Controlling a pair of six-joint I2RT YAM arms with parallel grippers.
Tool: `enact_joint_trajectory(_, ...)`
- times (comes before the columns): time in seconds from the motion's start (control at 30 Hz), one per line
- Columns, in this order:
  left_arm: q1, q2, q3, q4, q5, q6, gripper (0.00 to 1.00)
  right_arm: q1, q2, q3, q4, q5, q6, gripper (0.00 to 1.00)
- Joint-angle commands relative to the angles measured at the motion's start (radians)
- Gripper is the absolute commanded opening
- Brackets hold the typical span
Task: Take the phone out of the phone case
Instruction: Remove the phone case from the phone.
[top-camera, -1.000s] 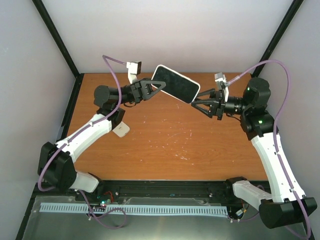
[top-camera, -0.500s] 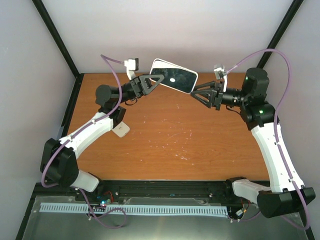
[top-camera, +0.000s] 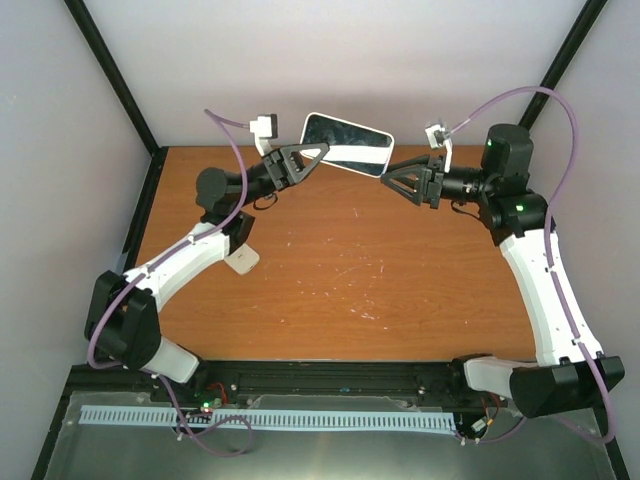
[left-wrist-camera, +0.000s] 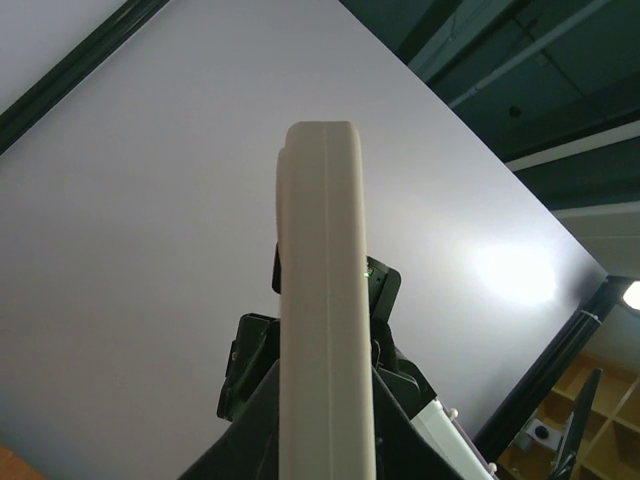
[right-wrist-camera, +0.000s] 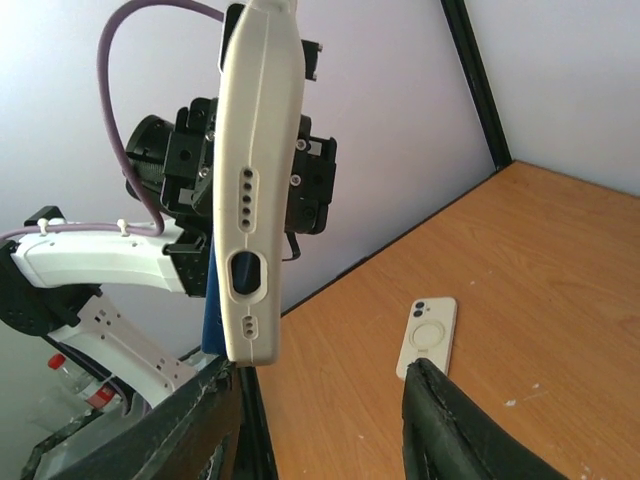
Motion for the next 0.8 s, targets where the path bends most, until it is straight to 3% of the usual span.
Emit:
enact_joint_trajectory(0.0, -0.119, 0.007, 0.052, 0.105, 0.309, -0.097, 0.0, 0.008, 0.087, 0.013, 0.029, 0.154, 0.042, 0.45)
enact_joint_trajectory(0.3, -0.153, 0.038, 0.08, 0.156, 0.351, -0.12, 0.0, -0.008, 0.109, 0.01, 0.051, 0.155, 0.083, 0.45)
enact_joint_trajectory(0.6, -0.153, 0.049, 0.047, 0.191, 0.356, -0.156, 0.0, -0.083, 0.08, 0.002, 0.293, 0.091, 0.22, 0.43)
enact_joint_trajectory(0.77, -0.152, 0.042, 0.044, 0.176, 0.368, -0.143, 0.0, -0.097, 0.067, 0.003, 0.33, 0.088, 0.264, 0.43)
